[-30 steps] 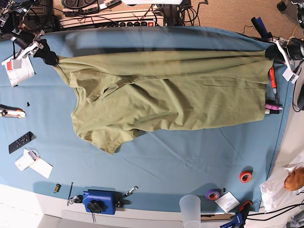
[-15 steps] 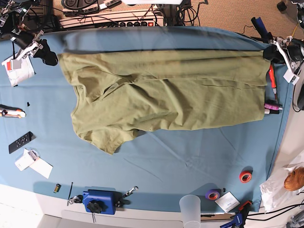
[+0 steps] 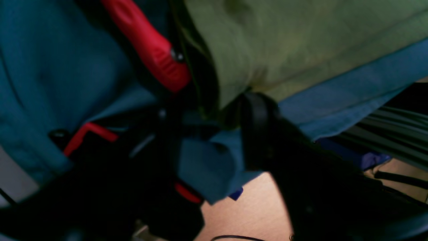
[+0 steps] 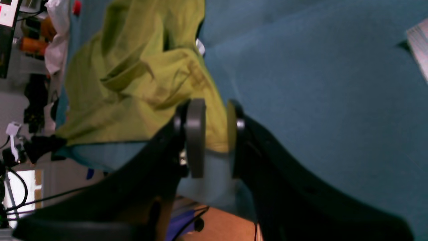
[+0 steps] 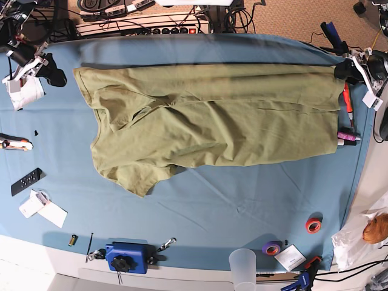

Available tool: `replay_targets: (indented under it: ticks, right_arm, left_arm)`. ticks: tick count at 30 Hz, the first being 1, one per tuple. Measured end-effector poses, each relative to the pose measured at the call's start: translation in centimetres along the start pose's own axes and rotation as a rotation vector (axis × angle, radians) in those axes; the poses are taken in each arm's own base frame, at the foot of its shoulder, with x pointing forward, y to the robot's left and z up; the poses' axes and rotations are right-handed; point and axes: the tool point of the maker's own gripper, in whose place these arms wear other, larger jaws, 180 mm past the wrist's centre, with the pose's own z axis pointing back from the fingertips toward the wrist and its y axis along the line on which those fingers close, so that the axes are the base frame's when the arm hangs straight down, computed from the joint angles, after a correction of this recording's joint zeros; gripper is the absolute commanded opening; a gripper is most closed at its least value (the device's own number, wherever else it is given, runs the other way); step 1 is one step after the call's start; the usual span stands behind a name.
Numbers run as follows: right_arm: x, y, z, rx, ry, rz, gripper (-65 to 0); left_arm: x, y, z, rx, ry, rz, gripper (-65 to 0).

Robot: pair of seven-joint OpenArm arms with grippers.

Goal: Layout the t-shirt on the table in an organized manner, then fold the t-shirt properly
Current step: 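Release the shirt and move both grippers to the strip's ends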

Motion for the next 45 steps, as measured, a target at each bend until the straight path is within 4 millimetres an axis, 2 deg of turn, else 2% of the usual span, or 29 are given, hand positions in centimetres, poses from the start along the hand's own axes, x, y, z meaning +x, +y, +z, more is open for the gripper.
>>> replay_targets:
  ticks: [3,7,13,19,21,23,26,31,33,35,39,45]
  right_arm:
    - [0.0,0.0,0.0,0.001,-0.001,0.000,-52.8]
    - [0.0,0.0,0.0,0.001,-0.001,0.000,-52.8]
    - [0.7,0.2,-0.3,0.007,-0.016,0.009,-52.8]
    - [4.1,1.4,-1.4,0.049,-0.095,0.053,-52.8]
    - [5.4,1.9,-1.8,0.065,-0.124,0.068,-52.8]
    - [6.6,2.4,-2.1,0.080,-0.154,0.083,-52.8]
    - [8.4,3.1,-2.4,0.100,-0.193,0.106,-52.8]
    - [12.2,4.8,-2.8,0.144,-0.282,0.155,-52.8]
    - [13.1,4.4,-3.2,0.100,-0.274,0.180,-52.8]
    - [13.5,3.7,-3.7,0.036,-0.245,0.204,-52.8]
    - [14.7,2.8,-5.8,-0.091,-0.176,0.284,-52.8]
    - [17.5,6.5,-11.6,-0.124,-0.133,0.539,-52.8]
  left_arm:
    - [0.3,0.0,0.0,0.000,-0.017,0.000,-25.1]
    - [0.5,0.0,0.0,0.000,-0.025,0.000,-25.0]
    - [2.7,0.2,0.1,0.004,-0.098,-0.014,-25.0]
    - [9.8,1.1,1.2,0.039,-0.289,-0.017,-25.1]
    - [11.6,1.3,1.6,0.048,-0.326,-0.030,-25.1]
    - [12.5,1.7,1.8,0.074,-0.335,-0.051,-25.3]
    - [13.9,2.0,1.7,0.107,-0.375,-0.082,-29.4]
    - [14.3,1.5,-1.0,0.148,-0.297,-0.190,-29.4]
    - [14.7,1.6,-1.6,0.178,-0.291,-0.187,-29.4]
    - [15.6,2.5,-1.3,0.227,-0.312,-0.167,-29.4]
    - [16.5,4.1,-0.5,0.321,-0.304,-0.174,-29.4]
    - [16.4,4.8,0.1,0.357,-0.285,-0.196,-29.4]
